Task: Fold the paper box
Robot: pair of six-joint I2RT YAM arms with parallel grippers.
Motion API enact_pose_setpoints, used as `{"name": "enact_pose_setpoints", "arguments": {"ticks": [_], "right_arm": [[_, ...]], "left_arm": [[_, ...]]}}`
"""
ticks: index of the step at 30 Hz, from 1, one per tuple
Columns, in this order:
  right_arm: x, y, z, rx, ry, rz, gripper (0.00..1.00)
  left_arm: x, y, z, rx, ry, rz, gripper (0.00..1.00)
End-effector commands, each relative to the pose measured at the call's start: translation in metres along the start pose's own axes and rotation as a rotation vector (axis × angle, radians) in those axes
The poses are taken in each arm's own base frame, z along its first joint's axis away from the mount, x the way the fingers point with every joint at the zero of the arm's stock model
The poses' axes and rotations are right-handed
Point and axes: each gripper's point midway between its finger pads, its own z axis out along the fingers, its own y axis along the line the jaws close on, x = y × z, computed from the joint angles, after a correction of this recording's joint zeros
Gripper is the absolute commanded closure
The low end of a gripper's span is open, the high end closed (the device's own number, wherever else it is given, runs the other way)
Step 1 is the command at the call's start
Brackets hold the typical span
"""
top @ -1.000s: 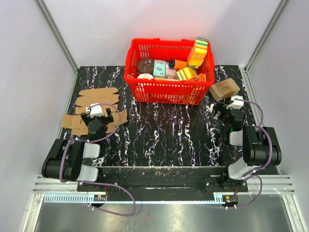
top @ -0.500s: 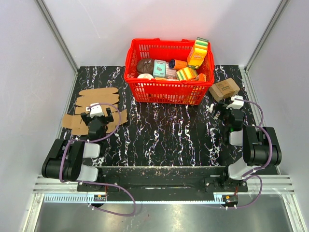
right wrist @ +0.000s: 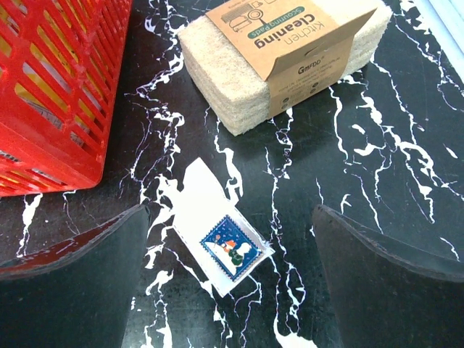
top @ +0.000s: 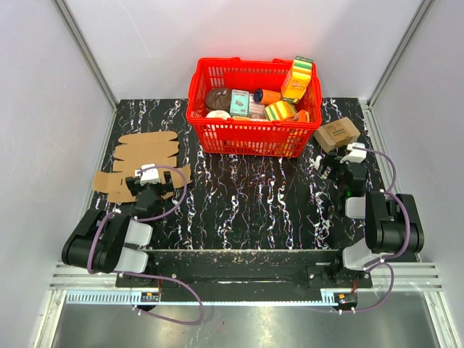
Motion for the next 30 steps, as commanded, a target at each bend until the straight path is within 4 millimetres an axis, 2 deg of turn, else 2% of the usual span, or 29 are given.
{"name": "enact_pose_setpoints", "arguments": {"ticks": [1,6,9,10,12,13,14,15,16,18,19,21,24,28,30], "right_arm": [[-0.049,-0.001,0.003,0.043,-0.02,0.013,0.01],[-0.082,-0.012,0.001,0.168,-0.001,0.149,0.01],[-0.098,-0.018,-0.007,0.228,0.005,0.205,0.01],[-0.102,-0.019,-0.008,0.235,0.004,0.205,0.0],[-0.109,-0.02,-0.013,0.252,-0.006,0.214,0.0],[-0.111,-0.022,-0.016,0.267,-0.004,0.228,0.01],[-0.116,-0.022,-0.021,0.277,-0.013,0.251,0.01],[-0.119,-0.024,-0.024,0.293,-0.014,0.262,0.01],[-0.122,-0.027,-0.029,0.323,-0.023,0.314,0.01],[-0.128,-0.036,-0.039,0.399,-0.035,0.382,0.01],[-0.131,-0.036,-0.043,0.4,-0.03,0.382,0.0],[-0.143,-0.03,-0.05,0.37,-0.037,0.384,0.01],[-0.166,-0.012,-0.056,0.268,-0.064,0.38,0.01],[-0.183,0.009,-0.069,0.166,-0.037,0.369,0.01],[-0.194,0.022,-0.073,0.108,-0.026,0.36,0.01]], "left_arm": [[-0.049,0.003,0.004,-0.028,-0.182,-0.073,0.01],[-0.051,0.003,0.001,-0.024,-0.195,-0.076,0.01],[-0.069,0.009,-0.01,-0.106,-0.23,-0.047,0.01],[-0.074,0.001,-0.013,-0.077,-0.23,-0.034,0.01],[-0.089,-0.002,-0.017,-0.078,-0.23,-0.03,0.01],[-0.094,-0.002,-0.019,-0.083,-0.225,-0.065,0.01],[-0.108,-0.001,-0.021,-0.083,-0.243,-0.124,0.01],[-0.105,-0.003,-0.02,-0.081,-0.204,-0.137,0.01],[-0.115,-0.001,-0.021,-0.091,-0.2,-0.185,0.01],[-0.109,0.004,-0.023,-0.129,-0.113,-0.207,0.01],[-0.113,0.008,-0.024,-0.153,-0.105,-0.229,0.01],[-0.115,0.012,-0.027,-0.171,-0.084,-0.265,0.01],[-0.12,0.002,-0.028,-0.102,-0.023,-0.261,0.01],[-0.122,-0.005,-0.031,-0.065,0.056,-0.255,0.01],[-0.131,-0.014,-0.033,-0.004,0.073,-0.258,0.01]]}}
